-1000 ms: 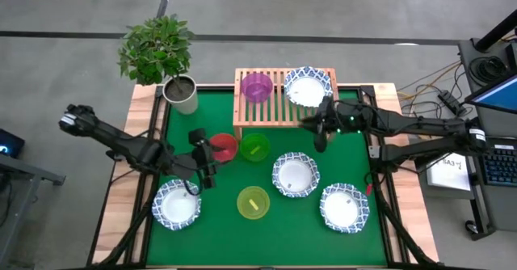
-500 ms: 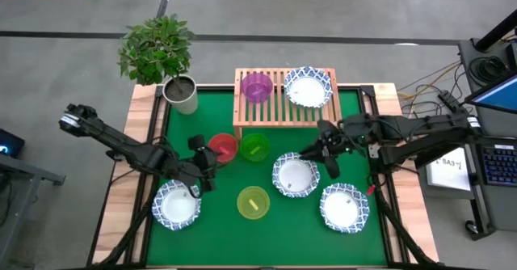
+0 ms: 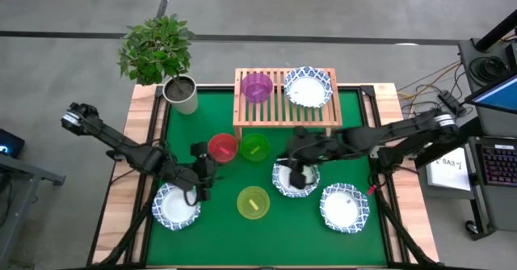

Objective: Place and stack bowls onto a shelf
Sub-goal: Stack the green bowl on top of the purple bowl on the shelf

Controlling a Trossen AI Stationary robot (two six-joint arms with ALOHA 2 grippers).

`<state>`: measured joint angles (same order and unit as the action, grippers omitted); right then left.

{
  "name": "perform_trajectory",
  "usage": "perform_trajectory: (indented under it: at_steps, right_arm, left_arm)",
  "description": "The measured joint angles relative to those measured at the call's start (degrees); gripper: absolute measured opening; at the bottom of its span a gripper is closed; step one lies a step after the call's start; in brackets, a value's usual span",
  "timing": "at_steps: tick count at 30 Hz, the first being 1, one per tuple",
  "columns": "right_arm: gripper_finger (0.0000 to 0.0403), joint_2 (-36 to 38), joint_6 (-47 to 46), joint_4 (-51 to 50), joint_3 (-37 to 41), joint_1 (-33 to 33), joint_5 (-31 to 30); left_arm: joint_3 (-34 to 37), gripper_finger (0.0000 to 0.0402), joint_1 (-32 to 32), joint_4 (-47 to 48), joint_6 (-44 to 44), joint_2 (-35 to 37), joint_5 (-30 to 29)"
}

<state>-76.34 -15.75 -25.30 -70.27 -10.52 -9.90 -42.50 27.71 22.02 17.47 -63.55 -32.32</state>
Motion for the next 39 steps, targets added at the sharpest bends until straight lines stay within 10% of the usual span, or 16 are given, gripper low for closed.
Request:
perform_trajectory:
  at_steps: [19,39]
  right_arm:
    - [0.0068,-30.2,0.7,-0.4,-14.6,0.3,-15.9]
    - [0.0068,-32.4,3.8,-0.7,-17.3,1.0,-15.6]
  left_arm:
    - [0.9,0.0166,18.5,6.5,7.8,2.0,-14.0]
    - [2.6,0.0166,18.6,7.0,8.7,2.1,-17.6]
